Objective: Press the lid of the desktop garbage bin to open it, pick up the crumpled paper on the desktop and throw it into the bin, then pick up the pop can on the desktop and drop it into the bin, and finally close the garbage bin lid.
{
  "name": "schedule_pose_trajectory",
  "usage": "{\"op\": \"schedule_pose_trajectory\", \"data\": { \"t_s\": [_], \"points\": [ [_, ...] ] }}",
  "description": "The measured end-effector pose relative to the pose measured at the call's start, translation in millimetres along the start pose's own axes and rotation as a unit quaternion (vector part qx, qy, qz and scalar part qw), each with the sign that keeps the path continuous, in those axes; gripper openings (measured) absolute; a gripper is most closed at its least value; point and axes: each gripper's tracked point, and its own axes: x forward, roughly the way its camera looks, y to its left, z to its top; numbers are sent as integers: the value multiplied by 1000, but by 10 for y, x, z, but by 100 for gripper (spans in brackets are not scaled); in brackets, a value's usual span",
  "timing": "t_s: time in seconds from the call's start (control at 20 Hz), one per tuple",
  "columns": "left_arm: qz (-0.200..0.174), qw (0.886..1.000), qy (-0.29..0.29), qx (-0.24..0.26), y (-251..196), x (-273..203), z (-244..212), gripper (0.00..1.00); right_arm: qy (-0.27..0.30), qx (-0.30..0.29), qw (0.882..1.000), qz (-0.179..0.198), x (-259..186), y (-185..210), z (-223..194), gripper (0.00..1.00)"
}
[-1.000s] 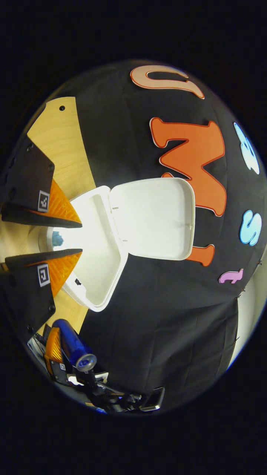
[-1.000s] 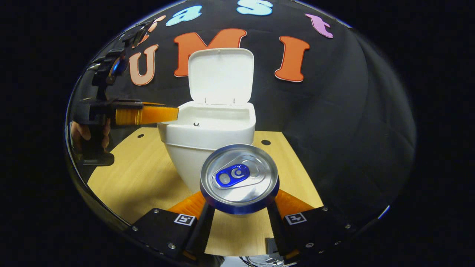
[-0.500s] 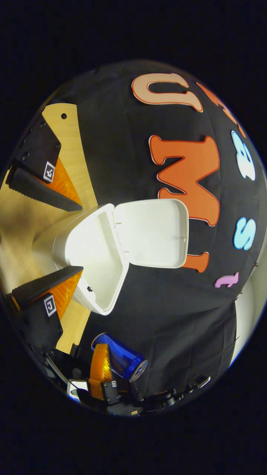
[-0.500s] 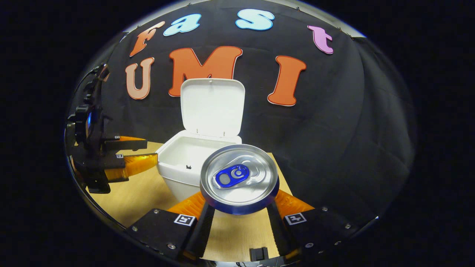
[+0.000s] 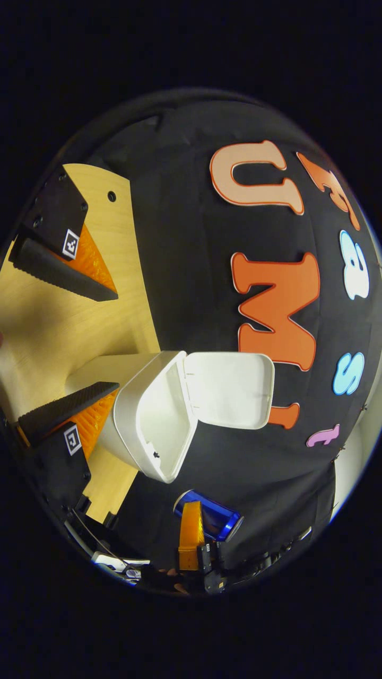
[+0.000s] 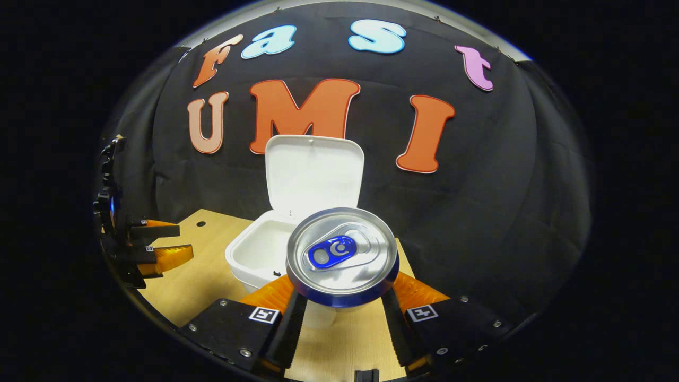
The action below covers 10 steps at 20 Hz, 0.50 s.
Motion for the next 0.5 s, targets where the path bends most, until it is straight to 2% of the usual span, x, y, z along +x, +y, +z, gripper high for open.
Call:
{"op": "schedule_pose_trajectory", "data": {
  "t_s": [0.05,0.1,0.5],
  "points": [
    [12,1000,-2,-1,79,-56,-6,94,-4,-3,1000,6,35,31,48,72],
    [24,1000,-5,-3,153,-101,-3,97,-7,-7,1000,10,66,61,83,72],
    [87,996,-8,-28,474,-403,-106,97,-10,-18,999,33,383,204,155,72]
  ]
}}
